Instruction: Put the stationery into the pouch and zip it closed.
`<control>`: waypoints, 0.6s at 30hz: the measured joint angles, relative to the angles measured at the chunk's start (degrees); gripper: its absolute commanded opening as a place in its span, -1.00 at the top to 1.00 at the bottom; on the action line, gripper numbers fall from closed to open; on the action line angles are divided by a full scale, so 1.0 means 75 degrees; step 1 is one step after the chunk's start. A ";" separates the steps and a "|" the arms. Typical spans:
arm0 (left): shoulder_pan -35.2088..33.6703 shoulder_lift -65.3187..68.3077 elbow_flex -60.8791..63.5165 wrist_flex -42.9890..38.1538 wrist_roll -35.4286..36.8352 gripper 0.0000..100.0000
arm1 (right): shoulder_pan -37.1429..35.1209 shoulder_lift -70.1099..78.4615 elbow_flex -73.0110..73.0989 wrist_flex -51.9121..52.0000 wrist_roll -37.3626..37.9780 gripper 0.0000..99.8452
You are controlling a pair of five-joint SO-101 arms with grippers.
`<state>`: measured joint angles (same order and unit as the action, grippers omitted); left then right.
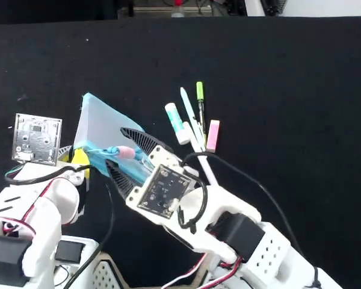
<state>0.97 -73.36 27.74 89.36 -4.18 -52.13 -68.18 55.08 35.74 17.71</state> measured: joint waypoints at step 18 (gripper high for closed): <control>0.0000 0.0000 -0.0012 0.0035 0.0000 0.94 | 0.0082 0.0973 -0.0223 0.0797 0.0551 0.66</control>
<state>0.97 -73.36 27.65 89.63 -4.18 -51.52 -60.88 53.41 41.71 21.85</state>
